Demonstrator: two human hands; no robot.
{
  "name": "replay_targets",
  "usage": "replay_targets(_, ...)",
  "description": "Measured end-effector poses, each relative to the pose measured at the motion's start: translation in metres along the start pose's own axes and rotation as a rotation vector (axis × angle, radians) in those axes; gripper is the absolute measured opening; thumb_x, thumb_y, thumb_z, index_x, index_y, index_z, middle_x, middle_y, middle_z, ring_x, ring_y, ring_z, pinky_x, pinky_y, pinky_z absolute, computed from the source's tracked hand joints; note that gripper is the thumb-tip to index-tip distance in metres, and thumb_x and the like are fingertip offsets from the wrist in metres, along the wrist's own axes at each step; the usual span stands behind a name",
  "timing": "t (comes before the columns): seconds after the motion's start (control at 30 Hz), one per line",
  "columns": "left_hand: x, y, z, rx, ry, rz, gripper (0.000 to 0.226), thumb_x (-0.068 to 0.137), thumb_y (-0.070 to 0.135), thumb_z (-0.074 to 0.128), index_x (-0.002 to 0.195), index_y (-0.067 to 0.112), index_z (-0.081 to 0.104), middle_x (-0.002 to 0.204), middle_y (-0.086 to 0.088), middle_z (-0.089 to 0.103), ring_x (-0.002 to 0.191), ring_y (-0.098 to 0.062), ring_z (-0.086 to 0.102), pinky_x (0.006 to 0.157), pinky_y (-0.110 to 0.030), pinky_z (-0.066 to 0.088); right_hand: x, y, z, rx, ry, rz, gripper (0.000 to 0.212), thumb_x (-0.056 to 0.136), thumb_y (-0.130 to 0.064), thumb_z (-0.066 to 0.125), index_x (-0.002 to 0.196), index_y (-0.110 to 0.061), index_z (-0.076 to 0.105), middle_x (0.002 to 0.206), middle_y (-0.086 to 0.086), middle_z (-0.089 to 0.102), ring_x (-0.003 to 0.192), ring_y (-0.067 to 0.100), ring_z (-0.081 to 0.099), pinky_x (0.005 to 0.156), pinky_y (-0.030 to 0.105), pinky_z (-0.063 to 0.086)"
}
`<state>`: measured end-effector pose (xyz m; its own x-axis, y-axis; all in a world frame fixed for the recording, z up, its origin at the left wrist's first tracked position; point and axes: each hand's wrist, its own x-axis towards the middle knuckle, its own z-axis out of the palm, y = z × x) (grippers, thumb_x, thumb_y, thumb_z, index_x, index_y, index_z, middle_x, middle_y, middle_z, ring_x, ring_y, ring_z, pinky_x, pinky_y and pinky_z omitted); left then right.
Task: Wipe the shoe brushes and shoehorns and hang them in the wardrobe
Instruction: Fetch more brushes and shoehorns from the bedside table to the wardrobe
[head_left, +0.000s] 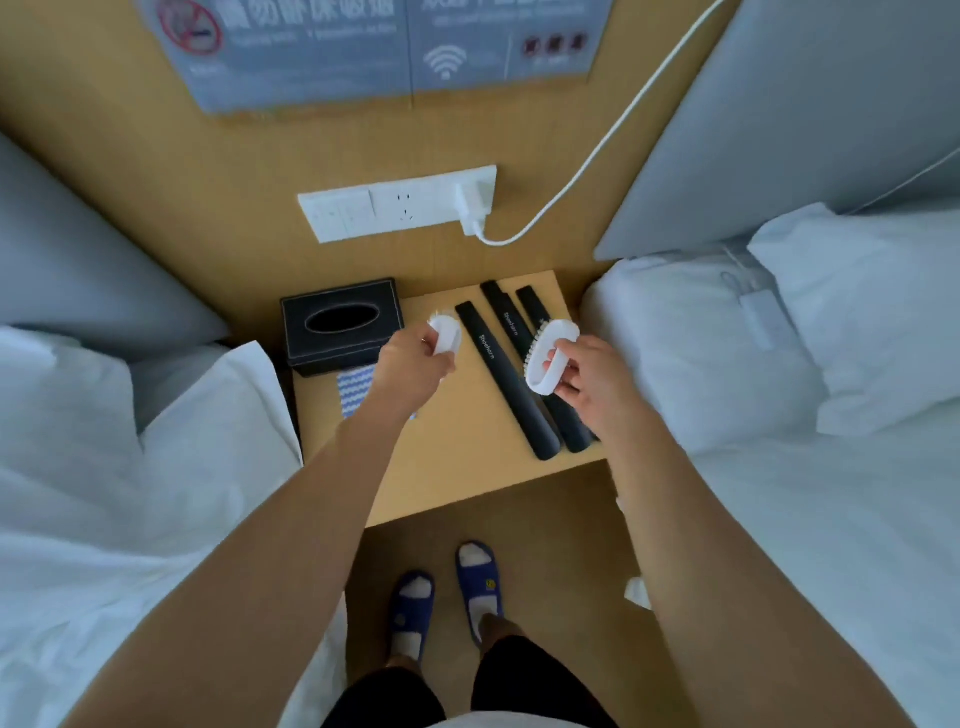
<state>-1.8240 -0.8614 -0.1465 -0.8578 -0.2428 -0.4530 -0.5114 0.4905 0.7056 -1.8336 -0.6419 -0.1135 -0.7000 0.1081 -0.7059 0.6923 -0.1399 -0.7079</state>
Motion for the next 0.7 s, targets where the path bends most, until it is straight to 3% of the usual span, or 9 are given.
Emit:
replay_targets(0.07,-0.013,0.028,-0.010,-0.101,-0.042,0.067,0.019,0.078,0.016,0.074,0.089,0.016,0.058,0.086,-0.012,0.067,0.083,-0.028,0.066,0.072,-0.046,0.060,-0.026,-0.015,-0.006,0.022,0.037,-0.090,0.035,0.097,-0.015,0.063,0.130,-0.016,0.054,0.131,0.008,0.058,0.122,0.028,0.056,0.097,0.043,0.052)
replay_targets(0.13,-0.028,0.055,-0.020,-0.134,-0.062,0.177,0.016,0.079,0.017,0.072,0.087,0.016,0.058,0.088,-0.013,0.068,0.084,-0.026,0.067,0.079,-0.051,0.059,-0.054,-0.028,-0.011,0.063,0.063,-0.167,0.029,0.097,-0.015,0.063,0.126,-0.016,0.057,0.129,0.007,0.060,0.118,0.026,0.059,0.094,0.041,0.054)
replay_targets(0.27,-0.068,0.104,-0.038,-0.188,-0.035,0.440,0.010,0.084,0.026,0.068,0.082,0.029,0.059,0.075,0.009,0.069,0.075,-0.012,0.066,0.077,-0.046,0.060,-0.110,-0.044,-0.023,0.088,0.116,-0.340,0.011,0.097,-0.016,0.063,0.105,-0.023,0.064,0.124,0.006,0.064,0.117,0.027,0.061,0.098,0.043,0.054)
replay_targets(0.4,-0.110,0.145,-0.047,-0.263,-0.030,0.622,0.012,0.088,0.029,0.068,0.089,0.035,0.058,0.086,0.010,0.069,0.082,-0.007,0.066,0.080,-0.042,0.060,-0.162,-0.058,-0.032,0.075,0.227,-0.504,0.028,0.096,-0.019,0.065,0.124,-0.016,0.063,0.129,0.009,0.064,0.117,0.028,0.062,0.100,0.048,0.053)
replay_targets(0.53,-0.152,0.174,-0.061,-0.301,-0.010,0.776,0.017,0.089,0.031,0.069,0.088,0.041,0.055,0.087,0.022,0.066,0.085,0.004,0.064,0.078,-0.036,0.061,-0.204,-0.075,-0.039,0.100,0.248,-0.640,0.014,0.096,-0.021,0.065,0.109,-0.025,0.067,0.115,0.000,0.069,0.109,0.024,0.066,0.094,0.037,0.057)
replay_targets(0.6,-0.170,0.187,-0.073,-0.319,0.012,0.838,0.018,0.089,0.028,0.069,0.089,0.040,0.055,0.088,0.023,0.065,0.087,0.001,0.064,0.079,-0.039,0.060,-0.222,-0.084,-0.038,0.124,0.225,-0.706,0.011,0.095,-0.021,0.066,0.104,-0.026,0.068,0.108,-0.003,0.071,0.106,0.022,0.066,0.088,0.030,0.058)
replay_targets(0.7,-0.193,0.201,-0.096,-0.339,0.064,0.924,0.014,0.091,0.024,0.068,0.093,0.033,0.058,0.093,0.013,0.068,0.089,-0.008,0.067,0.078,-0.045,0.059,-0.243,-0.101,-0.032,0.149,0.138,-0.793,0.012,0.094,-0.020,0.067,0.105,-0.023,0.070,0.108,0.000,0.071,0.107,0.020,0.066,0.088,0.032,0.058)
